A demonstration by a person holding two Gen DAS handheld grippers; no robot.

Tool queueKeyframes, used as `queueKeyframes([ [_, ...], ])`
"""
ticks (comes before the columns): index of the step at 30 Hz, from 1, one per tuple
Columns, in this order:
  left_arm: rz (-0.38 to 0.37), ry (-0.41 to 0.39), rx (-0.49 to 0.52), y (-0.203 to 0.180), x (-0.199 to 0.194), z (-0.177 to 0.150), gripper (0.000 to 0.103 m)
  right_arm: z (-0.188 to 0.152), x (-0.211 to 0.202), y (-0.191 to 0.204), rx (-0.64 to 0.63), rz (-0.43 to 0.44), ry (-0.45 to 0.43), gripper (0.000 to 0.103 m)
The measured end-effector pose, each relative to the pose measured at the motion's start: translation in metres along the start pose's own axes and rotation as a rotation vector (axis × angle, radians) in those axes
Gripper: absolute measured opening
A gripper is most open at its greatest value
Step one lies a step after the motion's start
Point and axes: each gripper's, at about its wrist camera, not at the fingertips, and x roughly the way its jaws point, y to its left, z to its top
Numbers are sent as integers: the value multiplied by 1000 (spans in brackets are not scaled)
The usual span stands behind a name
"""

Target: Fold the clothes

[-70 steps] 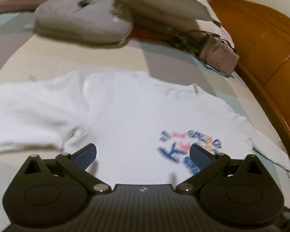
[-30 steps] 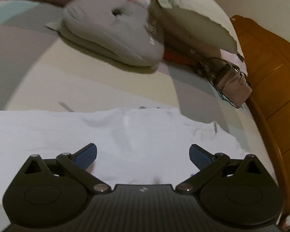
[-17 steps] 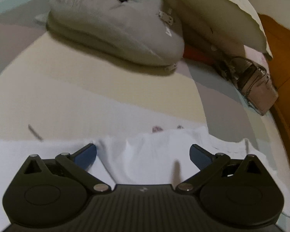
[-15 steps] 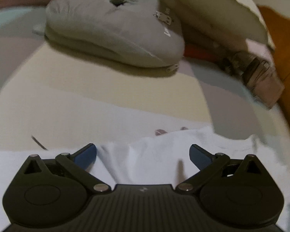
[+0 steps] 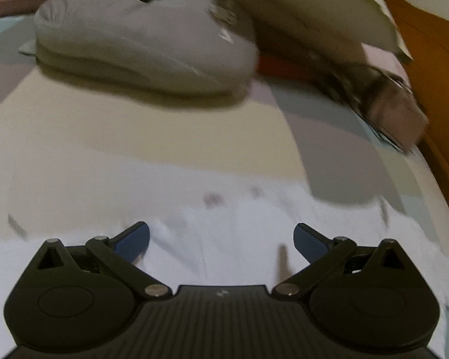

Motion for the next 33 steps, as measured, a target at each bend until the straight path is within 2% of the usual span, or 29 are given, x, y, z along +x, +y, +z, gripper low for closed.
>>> queueKeyframes([
  [3, 39, -16, 16, -9, -1, 7, 101, 0, -1, -1, 10, 7, 0, 103],
  [6, -15, -50, 60, -22, -27, 1, 101, 0, -2, -1, 18, 12, 0, 103],
  [8, -63, -19, 73, -28, -40, -7, 102, 0, -3, -1, 18, 13, 1, 103],
  [10, -120, 45, 73, -32, -37, -14, 102, -1, -3, 1, 12, 15, 4, 103],
  [11, -121, 71, 71, -34, -32, -17, 102, -1, -3, 1, 9, 14, 5, 103],
  [12, -114, 94, 68, -35, -27, -20, 102, -1, -3, 2, 6, 12, 5, 103],
  [15, -31, 73, 75, -32, -7, -20, 102, -1, -2, 2, 6, 13, 6, 103],
  [17, -12, 39, 62, -28, 6, -13, 102, -1, -2, 0, 11, 15, 7, 103],
  [21, 2, 55, 10, -27, 0, -1, 101, -1, -2, -1, 15, 16, 8, 103],
  [27, 10, 21, 58, -21, -70, -4, 102, -1, -4, 2, 7, 17, 8, 103],
  [33, 24, 52, -19, 12, -97, -27, 102, -2, -4, 6, -10, 2, 13, 103],
])
